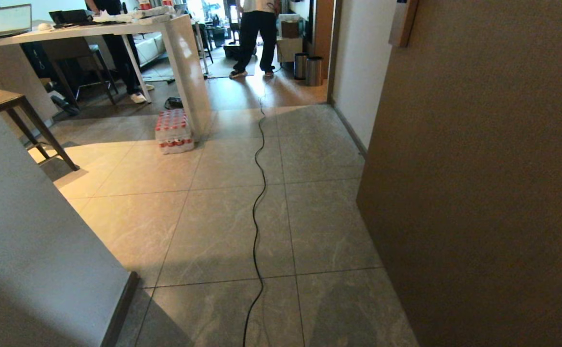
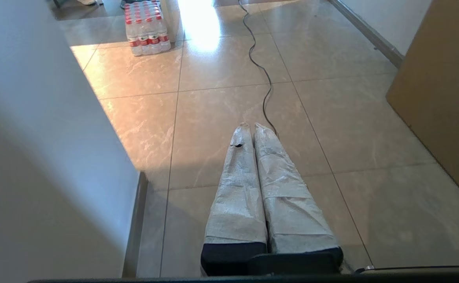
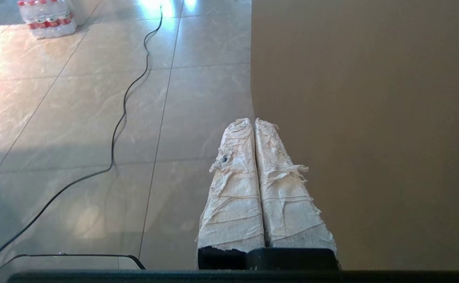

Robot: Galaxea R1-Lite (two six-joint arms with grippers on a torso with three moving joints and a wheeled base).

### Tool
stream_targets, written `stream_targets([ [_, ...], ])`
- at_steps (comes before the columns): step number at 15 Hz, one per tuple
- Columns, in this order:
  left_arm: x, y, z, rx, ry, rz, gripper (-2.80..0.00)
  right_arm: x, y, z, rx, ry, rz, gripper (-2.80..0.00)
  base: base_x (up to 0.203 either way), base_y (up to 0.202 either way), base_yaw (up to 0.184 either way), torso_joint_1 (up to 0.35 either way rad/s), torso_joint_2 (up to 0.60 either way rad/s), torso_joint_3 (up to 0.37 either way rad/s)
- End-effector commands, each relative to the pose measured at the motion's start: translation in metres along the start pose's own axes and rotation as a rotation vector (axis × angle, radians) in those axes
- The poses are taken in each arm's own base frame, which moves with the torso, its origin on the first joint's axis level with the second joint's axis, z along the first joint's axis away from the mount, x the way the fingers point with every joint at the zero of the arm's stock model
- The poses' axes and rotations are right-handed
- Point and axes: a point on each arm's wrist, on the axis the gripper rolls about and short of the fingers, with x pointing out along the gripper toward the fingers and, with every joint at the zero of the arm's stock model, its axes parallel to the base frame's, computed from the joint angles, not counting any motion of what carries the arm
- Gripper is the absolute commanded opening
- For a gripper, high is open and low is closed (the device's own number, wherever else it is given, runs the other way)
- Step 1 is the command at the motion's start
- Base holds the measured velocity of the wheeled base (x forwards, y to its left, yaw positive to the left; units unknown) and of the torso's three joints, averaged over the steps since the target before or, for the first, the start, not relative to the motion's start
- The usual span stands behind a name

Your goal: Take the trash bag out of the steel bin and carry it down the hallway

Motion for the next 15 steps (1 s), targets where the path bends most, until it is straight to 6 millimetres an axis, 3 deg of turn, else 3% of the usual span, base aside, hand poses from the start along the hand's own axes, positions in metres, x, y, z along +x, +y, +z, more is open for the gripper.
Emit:
stream_targets([
  [1,0.0007,0.0,-0.003,0.0,0.01,0.001,-2.8,0.0001,0.0,0.0001,0.0,0.001,0.0,-2.8,0.189,0.0,0.002,0.002,0.0,0.002],
  [15,0.0007,0.0,-0.0031,0.0,0.01,0.001,-2.8,0.0001,0.0,0.0001,0.0,0.001,0.0,-2.8,0.189,0.0,0.001,0.002,0.0,0.002],
])
